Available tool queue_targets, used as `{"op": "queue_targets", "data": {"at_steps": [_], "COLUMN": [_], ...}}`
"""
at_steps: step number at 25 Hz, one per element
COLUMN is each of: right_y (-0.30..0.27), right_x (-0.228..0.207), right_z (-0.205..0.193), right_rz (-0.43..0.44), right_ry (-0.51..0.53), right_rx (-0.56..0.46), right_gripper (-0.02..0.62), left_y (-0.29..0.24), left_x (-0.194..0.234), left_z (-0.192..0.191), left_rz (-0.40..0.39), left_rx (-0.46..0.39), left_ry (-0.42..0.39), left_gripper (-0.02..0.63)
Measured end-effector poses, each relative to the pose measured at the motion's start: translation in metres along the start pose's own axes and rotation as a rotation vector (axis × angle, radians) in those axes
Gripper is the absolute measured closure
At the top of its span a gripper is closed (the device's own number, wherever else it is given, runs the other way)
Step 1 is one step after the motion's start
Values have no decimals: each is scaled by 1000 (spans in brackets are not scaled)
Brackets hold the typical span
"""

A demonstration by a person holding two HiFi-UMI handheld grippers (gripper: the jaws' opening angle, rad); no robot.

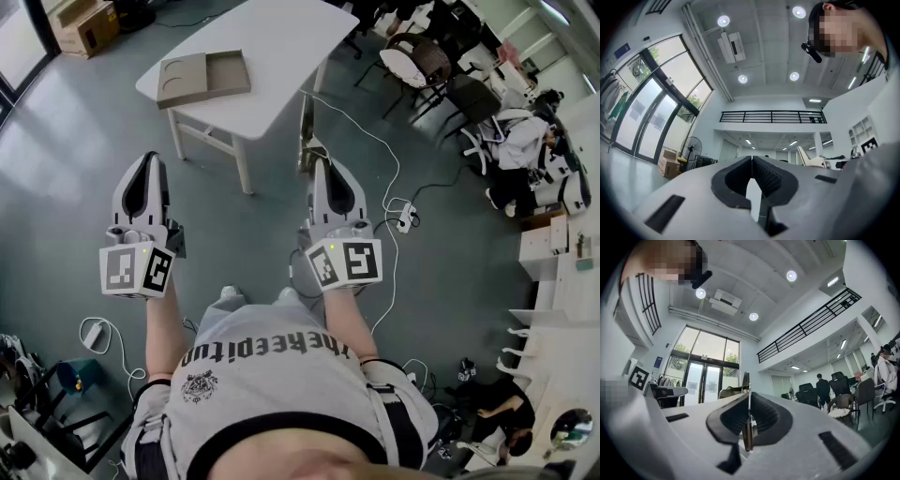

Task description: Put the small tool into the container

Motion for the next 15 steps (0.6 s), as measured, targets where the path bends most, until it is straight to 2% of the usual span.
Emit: {"op": "queue_targets", "data": {"at_steps": [15], "right_y": [-19], "right_x": [21], "right_z": [-12], "right_rz": [-24], "right_ry": [3], "right_rx": [0], "right_gripper": [591], "left_y": [-8], "left_x": [31], "left_z": [-7], "left_rz": [-21], "left_rx": [-4], "left_ry": [12], "left_gripper": [594]}}
Point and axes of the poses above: the fingertips, and each gripper's own axes: y backward along the fingers, x to its left, z out of its top, the point moved 10 cm from there along y, backward along the fingers, and after that the axes turned 8 degrees about -y, right-handed, at the moved point
